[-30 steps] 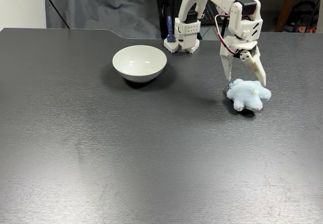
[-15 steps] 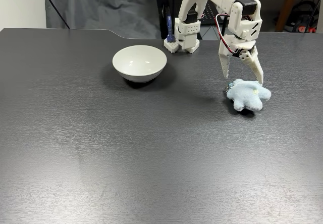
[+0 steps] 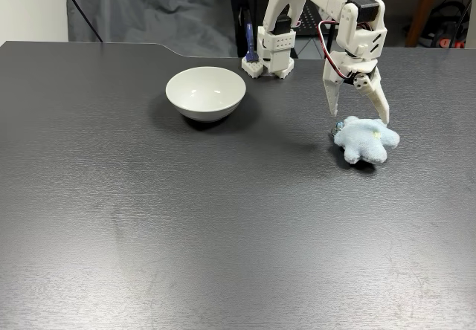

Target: Grasp a skyblue doll and put it in the white bowl.

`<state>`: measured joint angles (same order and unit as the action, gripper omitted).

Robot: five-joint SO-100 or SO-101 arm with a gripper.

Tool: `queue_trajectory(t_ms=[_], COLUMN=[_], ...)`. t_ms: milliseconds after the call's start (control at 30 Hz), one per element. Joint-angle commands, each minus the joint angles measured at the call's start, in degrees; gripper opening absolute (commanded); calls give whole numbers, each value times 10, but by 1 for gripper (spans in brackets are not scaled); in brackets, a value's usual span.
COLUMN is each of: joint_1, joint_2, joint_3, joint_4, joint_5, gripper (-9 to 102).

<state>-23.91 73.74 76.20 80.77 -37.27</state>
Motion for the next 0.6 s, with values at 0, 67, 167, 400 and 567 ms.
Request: queue_trajectory(t_ms=[0, 67, 167, 400, 567], joint_1=[-4, -5, -26, -55, -55], joint_2=[0, -33, -69, -74, -80], joint_3=[-33, -36, -33, -37, -37], joint_4=[-48, -65, -64, -70, -71], joint_5=[-5, -5, -6, 3, 3], gripper=[47, 47, 47, 47, 47])
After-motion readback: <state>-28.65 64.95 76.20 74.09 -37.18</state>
